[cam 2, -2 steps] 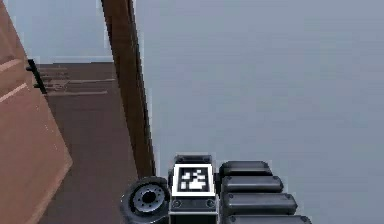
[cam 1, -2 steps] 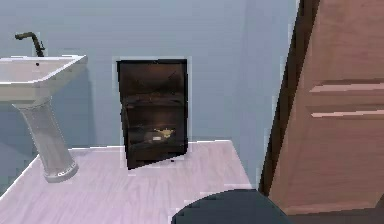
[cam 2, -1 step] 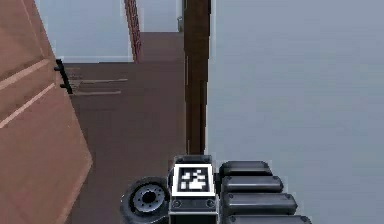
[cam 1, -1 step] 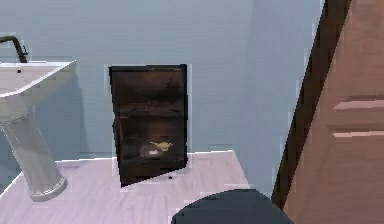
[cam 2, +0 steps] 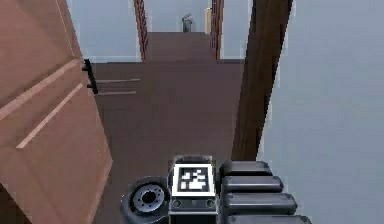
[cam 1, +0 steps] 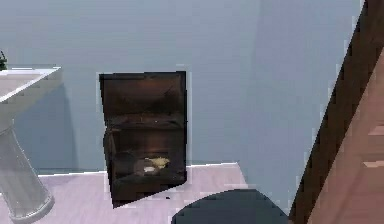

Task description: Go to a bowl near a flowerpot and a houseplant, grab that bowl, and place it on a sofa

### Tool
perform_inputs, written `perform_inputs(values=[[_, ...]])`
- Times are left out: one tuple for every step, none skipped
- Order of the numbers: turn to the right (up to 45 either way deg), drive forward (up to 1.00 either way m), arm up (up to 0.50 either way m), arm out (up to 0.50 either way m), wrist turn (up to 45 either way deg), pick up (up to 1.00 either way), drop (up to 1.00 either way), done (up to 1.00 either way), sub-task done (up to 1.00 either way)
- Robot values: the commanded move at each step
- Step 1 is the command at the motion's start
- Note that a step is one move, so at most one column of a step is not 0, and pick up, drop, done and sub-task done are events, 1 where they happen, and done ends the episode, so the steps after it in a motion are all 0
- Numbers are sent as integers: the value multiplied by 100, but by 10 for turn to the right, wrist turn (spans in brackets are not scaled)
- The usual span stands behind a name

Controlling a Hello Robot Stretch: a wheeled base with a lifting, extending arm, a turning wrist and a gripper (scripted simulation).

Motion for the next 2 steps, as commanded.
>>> perform_inputs(values=[[450,0,0,0,0,0,0,0,0],[180,0,0,0,0,0,0,0,0]])
